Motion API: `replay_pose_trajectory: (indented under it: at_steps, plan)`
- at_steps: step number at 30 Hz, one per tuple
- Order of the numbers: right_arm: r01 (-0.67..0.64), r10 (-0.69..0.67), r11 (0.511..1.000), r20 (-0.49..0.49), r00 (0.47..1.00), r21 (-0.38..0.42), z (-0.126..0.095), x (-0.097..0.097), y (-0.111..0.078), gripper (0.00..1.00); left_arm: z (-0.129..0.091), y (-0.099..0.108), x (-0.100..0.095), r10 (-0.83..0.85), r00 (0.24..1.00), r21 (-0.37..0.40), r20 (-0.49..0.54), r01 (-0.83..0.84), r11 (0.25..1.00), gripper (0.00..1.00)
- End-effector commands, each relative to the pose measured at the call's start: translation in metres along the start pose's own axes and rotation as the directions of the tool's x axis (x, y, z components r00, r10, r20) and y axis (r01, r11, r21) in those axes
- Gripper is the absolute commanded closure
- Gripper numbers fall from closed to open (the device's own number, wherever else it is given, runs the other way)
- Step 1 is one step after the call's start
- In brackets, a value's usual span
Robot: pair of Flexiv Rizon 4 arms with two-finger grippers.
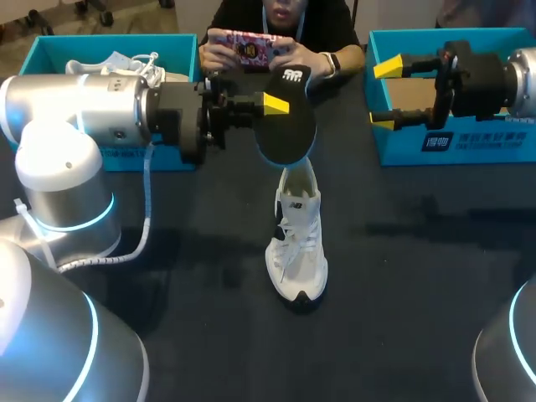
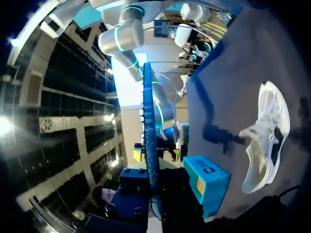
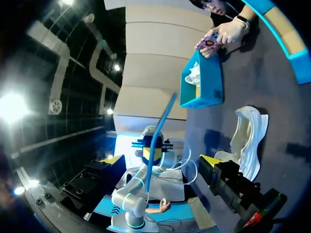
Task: Take the shoe out of the shoebox, open the shoe tongue, remove and reinsert the insole, then place the shoe into the shoebox
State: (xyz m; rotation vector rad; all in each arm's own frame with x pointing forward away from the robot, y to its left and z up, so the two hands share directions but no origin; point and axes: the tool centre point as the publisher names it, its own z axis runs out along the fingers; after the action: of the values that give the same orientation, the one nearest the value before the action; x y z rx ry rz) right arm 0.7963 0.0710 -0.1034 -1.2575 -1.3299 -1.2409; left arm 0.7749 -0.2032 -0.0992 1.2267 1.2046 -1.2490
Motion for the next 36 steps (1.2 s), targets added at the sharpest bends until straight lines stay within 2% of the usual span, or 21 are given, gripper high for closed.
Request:
replay_pose_trajectory:
  at_steps: [1,7,9,10,13,17,33,34,35,36]
  plan:
    - [0.0,0.0,1.0,0.001,1.0,-0.003,0.001,0.0,-0.001,0.0,0.003,-0.004,-0.008,-0.195,0.978,0.016,-0.073,0.197,0.98,1.0]
    - [0.0,0.0,1.0,0.001,1.0,-0.003,0.001,0.0,-0.001,0.0,0.001,-0.003,-0.011,-0.525,0.841,-0.021,-0.126,0.527,0.849,1.0]
    - [0.0,0.0,1.0,0.001,1.0,-0.003,0.001,0.0,-0.001,0.0,0.0,-0.005,-0.007,-0.637,0.759,-0.015,-0.134,0.641,0.767,1.0]
    - [0.0,0.0,1.0,0.001,1.0,-0.003,0.001,0.0,-0.001,0.0,0.0,-0.005,-0.006,-0.652,0.748,-0.021,-0.126,0.655,0.755,1.0]
    - [0.0,0.0,1.0,0.001,1.0,-0.003,0.001,0.0,-0.001,0.0,0.001,-0.006,-0.003,-0.789,0.61,-0.044,-0.065,0.789,0.613,1.0]
    - [0.0,0.0,1.0,0.001,1.0,-0.003,0.001,0.0,-0.001,0.0,0.003,-0.013,-0.003,-0.889,0.454,0.044,-0.063,0.891,0.452,1.0]
    - [0.0,0.0,1.0,0.001,1.0,-0.003,0.001,0.0,-0.001,0.0,0.003,-0.013,-0.003,-0.889,0.454,0.044,-0.063,0.891,0.452,1.0]
    - [0.0,0.0,1.0,0.001,1.0,-0.003,0.001,0.0,-0.001,0.0,0.003,-0.013,-0.003,-0.913,0.403,0.037,-0.064,0.915,0.401,1.0]
    - [0.0,0.0,1.0,0.001,1.0,-0.003,0.001,0.0,-0.001,0.0,0.003,-0.012,-0.003,-0.956,0.284,0.022,-0.07,0.959,0.283,1.0]
    - [0.0,0.0,1.0,0.001,1.0,-0.003,0.001,0.0,-0.001,0.0,0.002,-0.012,-0.004,-0.958,0.276,0.039,-0.081,0.961,0.273,1.0]
